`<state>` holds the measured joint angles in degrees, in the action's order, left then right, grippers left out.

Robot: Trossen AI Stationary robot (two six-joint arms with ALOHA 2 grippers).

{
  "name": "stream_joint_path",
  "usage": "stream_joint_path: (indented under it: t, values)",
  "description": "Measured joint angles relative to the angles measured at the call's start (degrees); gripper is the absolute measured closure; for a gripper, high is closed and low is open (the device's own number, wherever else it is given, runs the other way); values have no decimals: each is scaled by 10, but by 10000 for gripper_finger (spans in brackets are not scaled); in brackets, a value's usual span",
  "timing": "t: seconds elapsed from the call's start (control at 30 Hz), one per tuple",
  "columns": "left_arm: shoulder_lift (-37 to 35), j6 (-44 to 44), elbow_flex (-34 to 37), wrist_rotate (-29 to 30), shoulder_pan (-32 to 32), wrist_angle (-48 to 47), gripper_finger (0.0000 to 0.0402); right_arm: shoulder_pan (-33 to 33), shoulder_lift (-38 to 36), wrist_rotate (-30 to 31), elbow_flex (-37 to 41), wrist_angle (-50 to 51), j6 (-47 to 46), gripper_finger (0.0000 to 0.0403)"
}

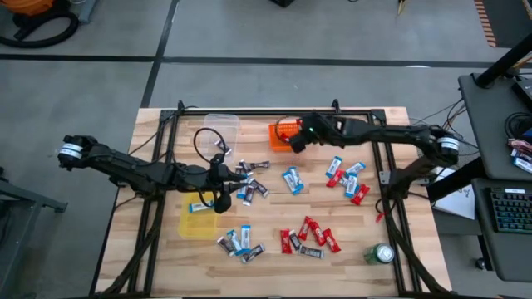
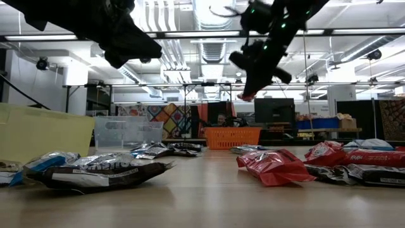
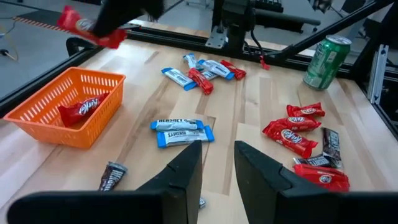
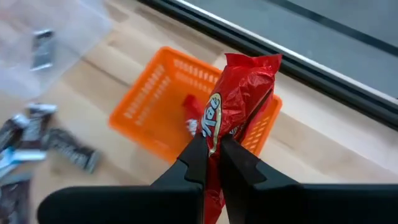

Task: Sort candy
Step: Put the center red candy into the orange basket, then put the middle left white candy into the yellow bin

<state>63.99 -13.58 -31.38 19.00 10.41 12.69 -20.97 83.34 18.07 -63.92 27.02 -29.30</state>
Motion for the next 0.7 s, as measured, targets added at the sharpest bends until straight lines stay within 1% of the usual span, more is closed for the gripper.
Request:
stream_joint_path:
  t: [0.17,0.37,0.5,0.7]
  values:
    - [0,9,0,0,0,0,325,-21,69,0,-52,56,3,385]
    - [0,11,0,0,0,-1,325,-23,120,0,-98,82,8,372]
    - [0,11,0,0,0,-3,325,-23,135,5,-114,87,9,352]
    - [0,11,0,0,0,-3,325,-23,140,6,-116,89,10,309]
